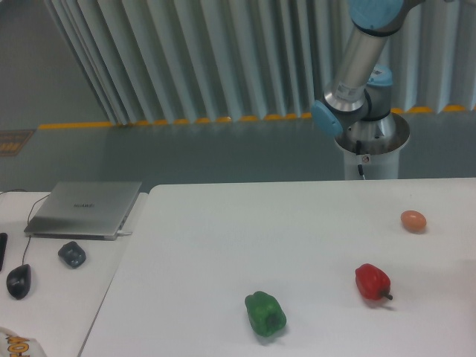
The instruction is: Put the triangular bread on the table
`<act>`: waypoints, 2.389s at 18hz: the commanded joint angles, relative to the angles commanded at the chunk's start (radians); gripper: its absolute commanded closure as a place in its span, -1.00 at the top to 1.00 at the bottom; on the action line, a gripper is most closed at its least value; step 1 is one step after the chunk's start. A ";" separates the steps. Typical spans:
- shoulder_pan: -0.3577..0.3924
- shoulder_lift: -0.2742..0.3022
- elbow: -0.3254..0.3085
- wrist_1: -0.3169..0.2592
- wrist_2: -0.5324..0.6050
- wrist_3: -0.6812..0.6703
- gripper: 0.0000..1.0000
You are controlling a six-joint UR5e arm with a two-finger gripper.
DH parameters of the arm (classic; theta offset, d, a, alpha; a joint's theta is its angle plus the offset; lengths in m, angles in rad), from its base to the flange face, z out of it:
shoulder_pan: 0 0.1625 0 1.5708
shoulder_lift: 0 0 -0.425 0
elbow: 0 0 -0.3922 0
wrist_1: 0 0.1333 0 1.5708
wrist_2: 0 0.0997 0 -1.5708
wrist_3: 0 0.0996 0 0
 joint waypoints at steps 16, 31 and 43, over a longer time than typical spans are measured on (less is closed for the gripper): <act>-0.222 0.083 -0.047 -0.091 0.231 0.221 -0.60; -0.371 0.130 -0.232 0.003 0.130 0.008 -0.62; -0.482 0.172 -0.261 -0.054 0.127 -0.037 -0.54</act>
